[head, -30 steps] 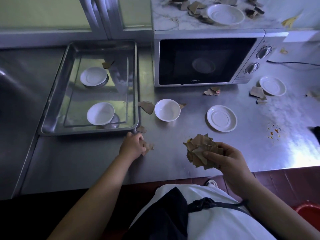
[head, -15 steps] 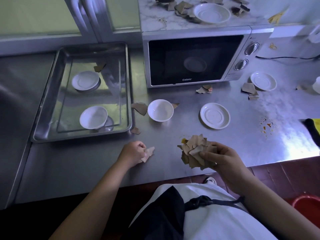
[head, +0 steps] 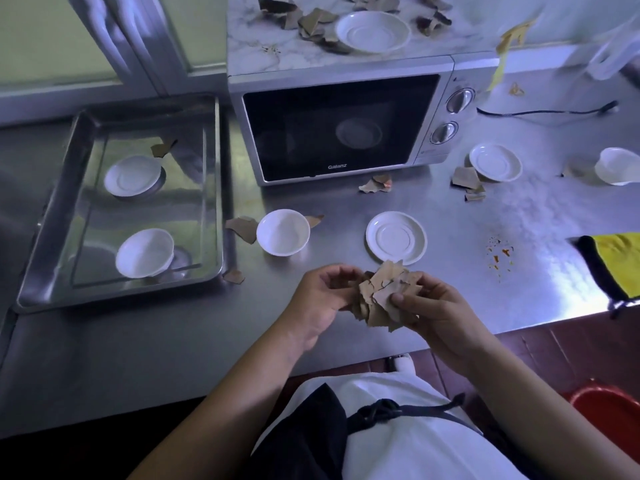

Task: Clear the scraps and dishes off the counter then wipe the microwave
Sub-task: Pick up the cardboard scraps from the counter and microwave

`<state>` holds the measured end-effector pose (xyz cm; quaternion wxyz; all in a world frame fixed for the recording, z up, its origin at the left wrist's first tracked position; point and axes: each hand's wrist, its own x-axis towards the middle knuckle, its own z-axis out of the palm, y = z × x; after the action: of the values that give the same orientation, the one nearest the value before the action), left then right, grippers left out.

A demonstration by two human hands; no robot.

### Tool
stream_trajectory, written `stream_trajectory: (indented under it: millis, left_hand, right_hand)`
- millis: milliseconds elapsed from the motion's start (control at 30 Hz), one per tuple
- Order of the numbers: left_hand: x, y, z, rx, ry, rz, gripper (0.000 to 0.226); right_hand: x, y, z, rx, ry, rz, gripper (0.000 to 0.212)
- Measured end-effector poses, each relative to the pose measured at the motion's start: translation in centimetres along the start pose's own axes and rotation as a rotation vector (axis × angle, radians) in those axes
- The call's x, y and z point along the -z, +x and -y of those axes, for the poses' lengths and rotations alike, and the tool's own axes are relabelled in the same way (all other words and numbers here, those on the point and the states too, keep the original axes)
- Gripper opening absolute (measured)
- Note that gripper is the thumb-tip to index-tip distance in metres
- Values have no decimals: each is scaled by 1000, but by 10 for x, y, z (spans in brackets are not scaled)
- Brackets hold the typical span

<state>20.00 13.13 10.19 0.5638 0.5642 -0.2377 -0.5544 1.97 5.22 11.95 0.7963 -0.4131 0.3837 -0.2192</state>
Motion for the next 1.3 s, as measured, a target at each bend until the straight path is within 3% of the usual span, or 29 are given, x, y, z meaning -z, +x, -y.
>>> stream_trajectory:
  millis: [100, 233, 367, 467, 600, 767, 833, 900, 967, 1133, 1300]
  left_hand:
    - [-24, 12, -4, 84, -23, 62, 33]
    - [-58, 29, -11, 159, -9, 122, 15]
    - [-91, 52, -22, 202, 43, 142, 37]
    - [-122, 68, -28, 159, 197, 150, 32]
    - [-164, 94, -19, 151, 316, 46, 14]
    - [-201, 117, -2, 189, 226, -109, 7]
    - [-206, 119, 5, 198, 168, -194, 8]
    - [-204, 116, 8, 205, 86, -254, 11]
    - [-200, 111, 12, 212, -6, -302, 17]
    - [-200, 98, 19, 229, -113, -388, 33]
    - [-196, 88, 19, 224, -147, -464, 39]
  right_hand:
    - [25, 2, 12, 26, -21, -40, 21]
    - [62, 8, 30, 26, -18, -109, 27]
    - [98, 18, 51, 33, 2, -126, 22]
    - [124, 27, 63, 78, -34, -141, 19]
    - [157, 41, 75, 103, -113, -113, 22]
    - [206, 58, 88, 37, -51, -101, 34]
    - [231, 77, 93, 20, -25, -160, 25]
    - [258, 108, 97, 44, -221, -309, 13]
    - [284, 148, 100, 84, -555, -401, 15]
    - [316, 240, 105, 268, -1422, -299, 37]
    - [314, 271, 100, 274, -1585, -289, 23]
